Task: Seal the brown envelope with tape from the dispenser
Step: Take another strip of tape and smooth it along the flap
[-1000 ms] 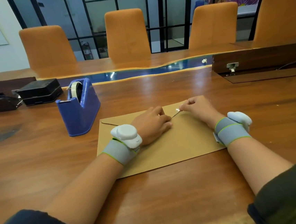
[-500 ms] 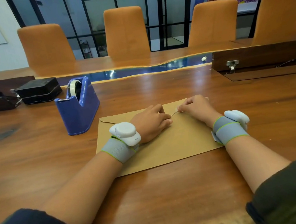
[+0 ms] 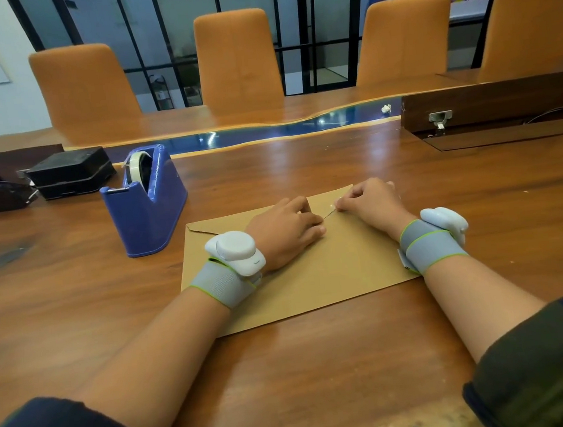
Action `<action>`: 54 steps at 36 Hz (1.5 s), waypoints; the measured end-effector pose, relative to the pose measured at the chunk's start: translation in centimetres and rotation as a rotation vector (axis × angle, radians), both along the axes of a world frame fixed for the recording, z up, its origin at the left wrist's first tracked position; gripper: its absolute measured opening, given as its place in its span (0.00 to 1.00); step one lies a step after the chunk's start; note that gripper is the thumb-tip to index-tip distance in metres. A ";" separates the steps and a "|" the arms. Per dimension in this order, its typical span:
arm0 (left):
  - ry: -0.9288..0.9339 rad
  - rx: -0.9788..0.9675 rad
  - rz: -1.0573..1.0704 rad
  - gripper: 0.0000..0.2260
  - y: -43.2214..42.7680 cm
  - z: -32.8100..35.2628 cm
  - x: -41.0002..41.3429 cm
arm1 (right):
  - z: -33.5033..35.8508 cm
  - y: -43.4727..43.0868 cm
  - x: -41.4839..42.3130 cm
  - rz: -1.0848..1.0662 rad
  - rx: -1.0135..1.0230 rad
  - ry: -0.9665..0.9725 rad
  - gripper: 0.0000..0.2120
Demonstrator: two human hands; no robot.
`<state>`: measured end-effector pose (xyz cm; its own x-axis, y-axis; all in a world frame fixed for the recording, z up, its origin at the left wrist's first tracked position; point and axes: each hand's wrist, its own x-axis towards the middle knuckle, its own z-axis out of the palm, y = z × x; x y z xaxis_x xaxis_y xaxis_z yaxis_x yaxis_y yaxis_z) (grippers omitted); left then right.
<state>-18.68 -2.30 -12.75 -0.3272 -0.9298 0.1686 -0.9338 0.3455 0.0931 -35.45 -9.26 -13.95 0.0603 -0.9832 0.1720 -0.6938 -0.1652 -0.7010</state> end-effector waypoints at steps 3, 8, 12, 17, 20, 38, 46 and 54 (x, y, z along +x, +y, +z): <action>-0.001 0.005 -0.008 0.17 0.0 0.0 0.0 | 0.0 0.0 0.0 -0.001 -0.002 0.007 0.10; 0.001 0.004 -0.009 0.17 0.0 0.0 0.1 | -0.1 0.0 0.1 -0.006 -0.008 0.014 0.11; -0.005 -0.003 -0.008 0.18 -0.1 -0.1 0.1 | -0.2 0.0 0.2 -0.012 -0.022 0.023 0.10; -0.026 -0.022 -0.009 0.18 -0.3 -0.2 0.0 | -0.2 -0.1 0.2 -0.020 -0.031 0.028 0.10; -0.030 -0.031 -0.014 0.19 -0.3 -0.3 0.1 | -0.3 -0.2 0.2 -0.017 -0.029 0.031 0.10; -0.106 -0.055 -0.038 0.19 -0.6 -0.6 0.1 | -0.2 -0.1 0.4 -0.033 -0.038 0.044 0.09; -0.093 -0.054 -0.030 0.19 -0.8 -0.7 0.1 | -0.3 0.2 0.6 -0.028 -0.088 0.105 0.10; -0.102 -0.063 -0.024 0.19 -0.8 -0.7 0.0 | -0.4 0.4 1.0 -0.001 -0.232 0.230 0.07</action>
<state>-18.72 -3.10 -13.45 -0.3680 -0.9099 0.1912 -0.9286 0.3703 -0.0249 -34.45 -8.90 -14.39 0.1231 -0.9195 0.3732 -0.8297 -0.3017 -0.4696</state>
